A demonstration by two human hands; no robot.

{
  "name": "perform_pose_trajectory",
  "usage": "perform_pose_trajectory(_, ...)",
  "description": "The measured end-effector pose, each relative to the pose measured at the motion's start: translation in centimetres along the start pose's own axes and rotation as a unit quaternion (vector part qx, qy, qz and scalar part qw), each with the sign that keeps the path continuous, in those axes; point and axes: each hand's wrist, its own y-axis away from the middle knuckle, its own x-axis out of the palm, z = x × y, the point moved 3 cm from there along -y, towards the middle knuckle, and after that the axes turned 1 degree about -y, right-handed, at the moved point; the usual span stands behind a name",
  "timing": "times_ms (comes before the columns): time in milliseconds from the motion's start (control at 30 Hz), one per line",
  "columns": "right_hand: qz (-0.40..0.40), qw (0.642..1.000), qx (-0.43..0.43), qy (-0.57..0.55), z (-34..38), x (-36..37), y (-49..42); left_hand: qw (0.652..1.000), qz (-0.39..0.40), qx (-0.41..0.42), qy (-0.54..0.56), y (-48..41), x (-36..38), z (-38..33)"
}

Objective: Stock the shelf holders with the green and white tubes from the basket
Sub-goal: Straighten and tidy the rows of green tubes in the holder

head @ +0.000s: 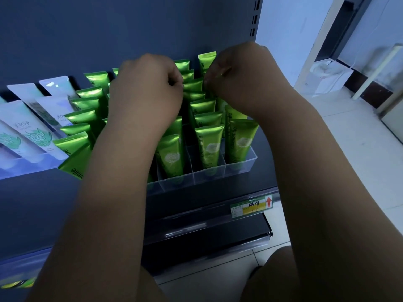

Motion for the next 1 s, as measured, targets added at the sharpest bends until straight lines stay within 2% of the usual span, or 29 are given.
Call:
perform_pose_trajectory(400, 0.032, 0.998, 0.008, 0.050, -0.2, 1.1, -1.8, 0.998, 0.049, 0.005, -0.044, -1.0, 1.5, 0.2)
perform_pose_trajectory(633, 0.084, 0.996, -0.020, 0.023, 0.4, 0.5, -1.6, 0.998, 0.052, -0.005, -0.042, -1.2, 1.5, 0.3)
perform_pose_trajectory(800, 0.061, 0.995, -0.040, 0.068, -0.2, 1.0, -2.4, 0.998, 0.042, -0.006, -0.041, -1.0, 1.5, 0.0)
perform_pose_trajectory(1000, 0.070, 0.989, -0.073, 0.108, -0.5, 1.5, -2.4, 0.999, 0.045, -0.002, -0.019, -0.9, 1.7, -0.2)
